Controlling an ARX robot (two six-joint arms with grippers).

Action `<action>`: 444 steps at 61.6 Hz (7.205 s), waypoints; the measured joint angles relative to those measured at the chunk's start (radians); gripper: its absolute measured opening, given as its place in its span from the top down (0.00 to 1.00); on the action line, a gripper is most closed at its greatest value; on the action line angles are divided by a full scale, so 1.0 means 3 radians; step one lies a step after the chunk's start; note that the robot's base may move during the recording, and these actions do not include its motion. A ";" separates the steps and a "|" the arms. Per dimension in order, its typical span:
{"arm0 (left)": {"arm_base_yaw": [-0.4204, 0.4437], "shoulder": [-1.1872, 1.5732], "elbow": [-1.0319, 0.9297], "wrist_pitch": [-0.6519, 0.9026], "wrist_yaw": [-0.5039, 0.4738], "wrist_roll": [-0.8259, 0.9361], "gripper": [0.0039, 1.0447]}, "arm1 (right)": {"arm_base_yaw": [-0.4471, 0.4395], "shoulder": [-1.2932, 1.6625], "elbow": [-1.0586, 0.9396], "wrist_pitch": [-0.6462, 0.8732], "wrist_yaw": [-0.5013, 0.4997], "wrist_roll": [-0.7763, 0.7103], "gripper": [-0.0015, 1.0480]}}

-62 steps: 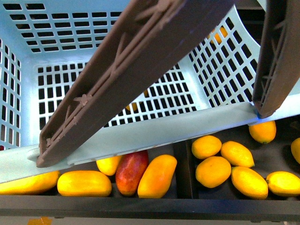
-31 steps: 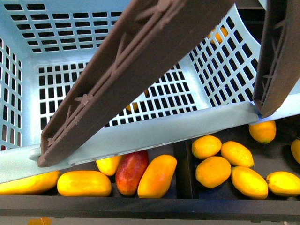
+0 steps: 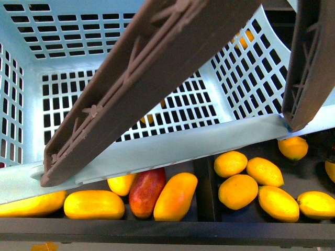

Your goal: Pick lemon and mango into basket

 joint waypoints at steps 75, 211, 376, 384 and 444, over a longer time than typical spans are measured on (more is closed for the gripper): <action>0.0000 0.0000 0.0000 0.0000 0.0003 0.0001 0.95 | -0.0422 -0.2823 -0.1472 0.0270 -0.0849 0.0268 0.37; 0.0003 0.0008 0.0003 0.0000 0.0018 0.0000 0.95 | 0.0375 -0.5802 -0.3681 0.1235 0.0364 -0.0795 0.96; 0.0000 0.0010 0.0015 0.0003 -0.0023 0.0015 0.95 | -0.0191 -0.2215 -0.1849 -0.0083 0.0370 0.0538 0.08; -0.0001 0.0011 0.0015 0.0003 0.0000 0.0014 0.95 | -0.0160 -0.1841 -0.1706 -0.0043 0.0393 0.0573 0.08; -0.0001 0.0011 0.0015 0.0003 0.0003 0.0011 0.95 | -0.0154 -0.0764 -0.1334 -0.0003 0.0443 0.0884 0.08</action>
